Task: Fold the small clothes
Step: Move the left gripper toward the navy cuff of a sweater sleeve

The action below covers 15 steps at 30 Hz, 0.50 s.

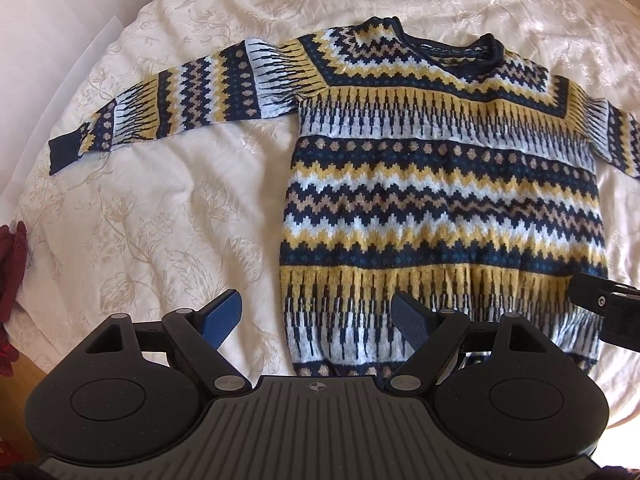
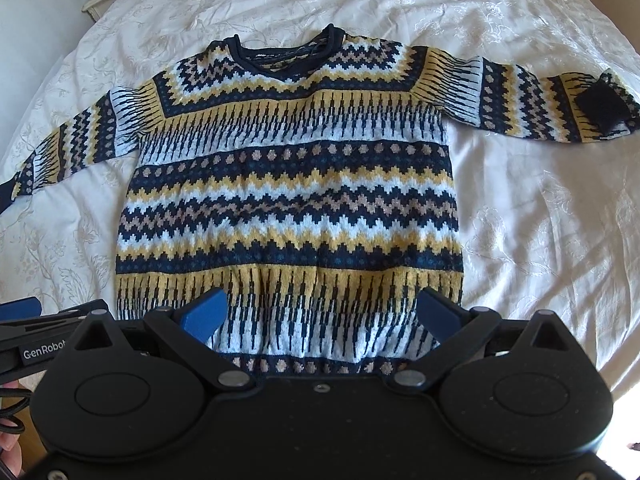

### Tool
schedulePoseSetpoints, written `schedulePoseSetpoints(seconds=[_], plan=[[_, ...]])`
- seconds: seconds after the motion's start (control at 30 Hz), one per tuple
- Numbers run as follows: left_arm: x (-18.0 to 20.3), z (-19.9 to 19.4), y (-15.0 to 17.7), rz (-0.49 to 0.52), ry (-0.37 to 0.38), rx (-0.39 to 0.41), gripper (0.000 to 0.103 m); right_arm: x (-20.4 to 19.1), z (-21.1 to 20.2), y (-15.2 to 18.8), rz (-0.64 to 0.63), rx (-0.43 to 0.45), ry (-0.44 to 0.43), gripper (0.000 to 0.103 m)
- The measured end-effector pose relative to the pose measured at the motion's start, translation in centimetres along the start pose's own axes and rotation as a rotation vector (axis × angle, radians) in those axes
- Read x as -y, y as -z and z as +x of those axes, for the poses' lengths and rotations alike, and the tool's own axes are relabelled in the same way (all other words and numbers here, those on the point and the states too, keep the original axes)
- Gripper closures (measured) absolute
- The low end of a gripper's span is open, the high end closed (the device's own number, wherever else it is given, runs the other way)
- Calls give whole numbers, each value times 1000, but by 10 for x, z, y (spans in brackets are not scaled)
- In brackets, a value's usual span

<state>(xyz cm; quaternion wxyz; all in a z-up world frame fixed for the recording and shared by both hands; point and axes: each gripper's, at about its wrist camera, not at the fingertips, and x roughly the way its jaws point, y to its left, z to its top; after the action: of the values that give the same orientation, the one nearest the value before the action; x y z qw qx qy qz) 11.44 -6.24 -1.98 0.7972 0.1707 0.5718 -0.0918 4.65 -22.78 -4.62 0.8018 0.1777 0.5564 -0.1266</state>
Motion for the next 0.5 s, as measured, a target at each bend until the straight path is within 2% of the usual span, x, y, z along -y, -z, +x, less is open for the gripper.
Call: schedulePoseSetpoints(seconds=[0.3, 0.5], plan=[[-15, 27, -46, -3, 10, 44, 22, -10, 13, -38, 3, 63, -5, 2], [-35, 46, -70, -4, 2, 138, 28, -23, 22, -55, 2, 129, 8, 3]])
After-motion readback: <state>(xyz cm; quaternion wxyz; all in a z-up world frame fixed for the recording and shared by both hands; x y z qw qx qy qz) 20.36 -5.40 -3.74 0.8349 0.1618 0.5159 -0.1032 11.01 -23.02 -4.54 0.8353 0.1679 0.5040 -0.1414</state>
